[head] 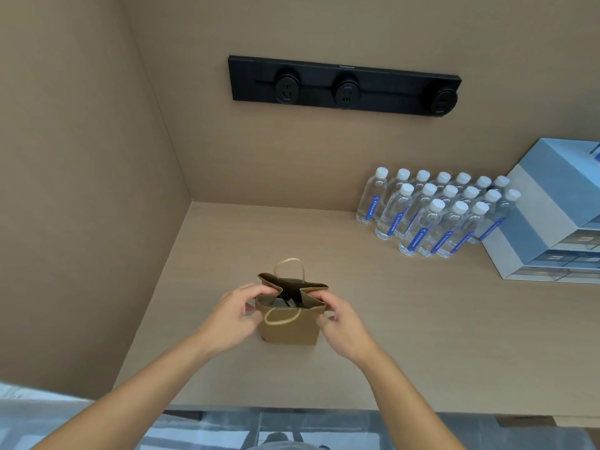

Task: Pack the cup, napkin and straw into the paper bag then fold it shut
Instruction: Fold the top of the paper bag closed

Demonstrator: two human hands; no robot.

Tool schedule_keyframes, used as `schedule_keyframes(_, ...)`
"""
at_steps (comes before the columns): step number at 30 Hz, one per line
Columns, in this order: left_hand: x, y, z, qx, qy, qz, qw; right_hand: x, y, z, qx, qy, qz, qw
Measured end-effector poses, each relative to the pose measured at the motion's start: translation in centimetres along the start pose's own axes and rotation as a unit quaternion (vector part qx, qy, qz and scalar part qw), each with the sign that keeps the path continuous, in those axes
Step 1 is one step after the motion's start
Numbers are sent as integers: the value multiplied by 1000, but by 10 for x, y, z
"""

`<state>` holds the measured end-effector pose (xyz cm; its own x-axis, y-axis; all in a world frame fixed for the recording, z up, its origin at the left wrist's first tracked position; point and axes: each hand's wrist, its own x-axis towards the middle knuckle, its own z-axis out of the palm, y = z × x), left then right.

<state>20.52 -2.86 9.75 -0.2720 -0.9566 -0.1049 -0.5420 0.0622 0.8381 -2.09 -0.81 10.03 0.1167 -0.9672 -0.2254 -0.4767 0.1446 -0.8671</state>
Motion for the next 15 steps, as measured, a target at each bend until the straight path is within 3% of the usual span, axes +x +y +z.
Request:
schedule_keyframes(6, 1, 1, -5, 11, 65, 52, 996, 6, 10, 2, 4, 124, -14, 992)
schedule_keyframes(12, 5, -12, 2, -133, 144, -33, 980, 9, 15, 4, 161, 156, 25, 974)
schedule_keyframes(15, 2, -15, 5, -32, 143, 7, 989, 8, 17, 5, 131, 168, 8, 977)
